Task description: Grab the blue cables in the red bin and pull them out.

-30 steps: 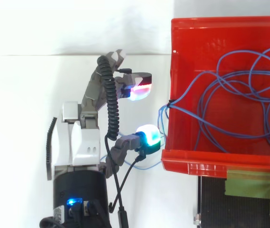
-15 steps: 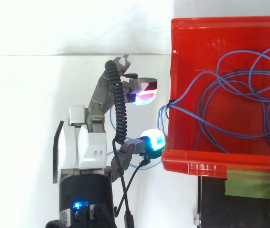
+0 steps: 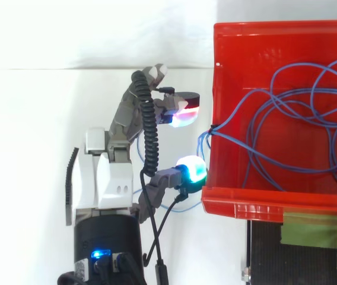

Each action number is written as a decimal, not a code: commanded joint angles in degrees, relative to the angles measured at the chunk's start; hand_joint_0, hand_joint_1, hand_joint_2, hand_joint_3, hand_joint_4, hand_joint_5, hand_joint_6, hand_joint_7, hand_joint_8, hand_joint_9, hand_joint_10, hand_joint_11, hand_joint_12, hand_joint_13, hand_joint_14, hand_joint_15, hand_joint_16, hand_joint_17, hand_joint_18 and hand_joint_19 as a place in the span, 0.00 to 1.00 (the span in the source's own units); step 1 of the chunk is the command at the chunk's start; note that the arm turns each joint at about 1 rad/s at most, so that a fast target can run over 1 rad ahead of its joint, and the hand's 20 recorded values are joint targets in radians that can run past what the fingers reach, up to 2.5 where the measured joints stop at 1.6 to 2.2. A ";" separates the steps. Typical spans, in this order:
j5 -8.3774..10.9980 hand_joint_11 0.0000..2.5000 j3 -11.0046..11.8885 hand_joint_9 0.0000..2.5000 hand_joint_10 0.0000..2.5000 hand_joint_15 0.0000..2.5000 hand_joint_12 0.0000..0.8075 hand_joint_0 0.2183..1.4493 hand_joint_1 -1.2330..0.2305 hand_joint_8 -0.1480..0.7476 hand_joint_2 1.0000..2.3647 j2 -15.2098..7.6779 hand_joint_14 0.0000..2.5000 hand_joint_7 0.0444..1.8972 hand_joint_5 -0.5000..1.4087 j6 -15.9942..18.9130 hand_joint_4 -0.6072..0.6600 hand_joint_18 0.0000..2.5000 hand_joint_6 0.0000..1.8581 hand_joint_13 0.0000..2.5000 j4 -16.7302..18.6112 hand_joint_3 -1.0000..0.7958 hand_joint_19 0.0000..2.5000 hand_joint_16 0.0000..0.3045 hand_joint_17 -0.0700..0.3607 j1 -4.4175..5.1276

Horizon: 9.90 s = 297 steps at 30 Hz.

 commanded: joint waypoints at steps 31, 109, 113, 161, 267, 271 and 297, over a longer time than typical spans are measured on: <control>-0.71 0.24 0.96 0.34 0.01 0.09 0.40 0.45 0.15 0.42 0.00 -2.38 0.00 0.42 0.76 0.09 0.44 0.16 0.00 0.20 -2.66 0.00 0.13 0.14 0.39 -0.09; -2.12 0.26 5.53 0.34 0.01 0.10 0.41 0.43 0.13 0.43 0.00 -2.38 0.00 0.37 0.67 -1.85 0.45 0.17 0.16 0.21 -8.63 0.00 0.13 0.15 0.40 -1.32; -2.21 0.26 5.53 0.34 0.01 0.10 0.41 0.43 0.13 0.43 0.00 -2.38 0.00 0.39 0.68 -1.85 0.45 0.17 0.13 0.21 -8.54 0.00 0.13 0.15 0.40 -1.32; -2.21 0.27 5.45 0.38 0.01 0.11 0.41 0.44 0.17 0.43 0.00 -2.47 0.00 0.39 0.72 -1.85 0.43 0.19 0.19 0.24 -5.82 0.00 0.14 0.15 0.39 -1.58; -2.64 0.28 5.36 0.40 0.01 0.11 0.41 0.43 0.23 0.44 0.00 -2.38 0.01 0.48 0.83 -1.85 0.50 0.22 0.05 0.26 -6.00 0.00 0.15 0.15 0.40 -2.37; -2.64 0.27 5.36 0.40 0.01 0.11 0.41 0.43 0.23 0.43 0.00 -2.47 0.01 0.48 0.83 -1.85 0.51 0.22 0.02 0.26 -6.26 0.00 0.15 0.15 0.40 -2.20; -2.64 0.27 5.36 0.40 0.01 0.11 0.41 0.43 0.23 0.43 0.00 -2.47 0.00 0.43 0.80 -1.85 0.52 0.22 0.00 0.25 -8.98 0.00 0.16 0.15 0.40 -2.20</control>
